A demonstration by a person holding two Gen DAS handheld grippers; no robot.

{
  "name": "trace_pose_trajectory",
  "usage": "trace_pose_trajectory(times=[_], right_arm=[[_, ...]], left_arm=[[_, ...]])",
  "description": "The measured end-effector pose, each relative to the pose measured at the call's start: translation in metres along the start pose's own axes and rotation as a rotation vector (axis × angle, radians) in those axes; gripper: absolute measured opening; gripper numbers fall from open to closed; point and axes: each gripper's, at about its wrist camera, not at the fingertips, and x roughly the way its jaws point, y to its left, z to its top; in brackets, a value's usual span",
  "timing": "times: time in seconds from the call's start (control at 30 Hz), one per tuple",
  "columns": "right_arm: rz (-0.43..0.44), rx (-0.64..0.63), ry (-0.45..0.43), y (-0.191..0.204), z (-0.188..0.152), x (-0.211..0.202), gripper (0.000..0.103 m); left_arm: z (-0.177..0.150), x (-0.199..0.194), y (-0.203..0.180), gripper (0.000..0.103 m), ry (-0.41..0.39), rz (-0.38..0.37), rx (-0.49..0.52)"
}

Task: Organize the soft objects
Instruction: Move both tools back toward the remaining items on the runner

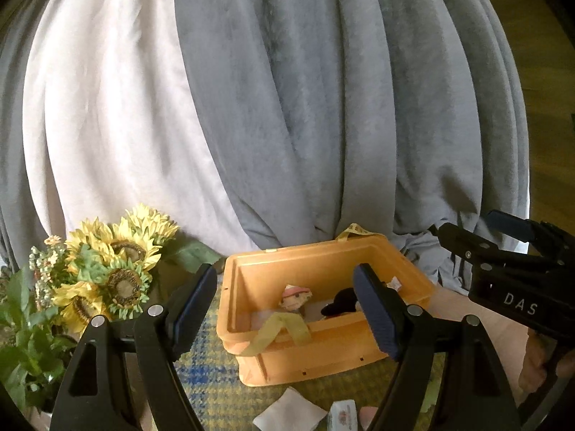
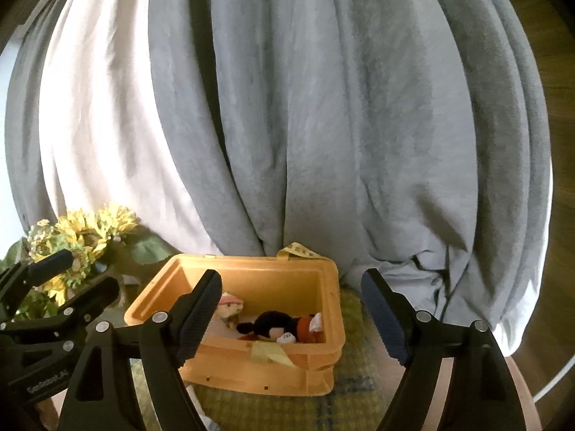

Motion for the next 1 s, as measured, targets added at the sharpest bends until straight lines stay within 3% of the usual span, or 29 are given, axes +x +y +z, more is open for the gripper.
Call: trace_pose_trajectory(times=[0.7,1.0], right_arm=[[-0.046,0.017,0.050,-0.011,-0.042,-0.044,0.081],[-0.076,-0.026,0.079,-0.011,-0.066,-0.051,0.081]], left_arm=[[-0.045,-0.040,-0.020,0.078,0.051,-0.004,0.018],[-0.072,-0.044,-0.030,0.078,0.052,0.024,0.078]])
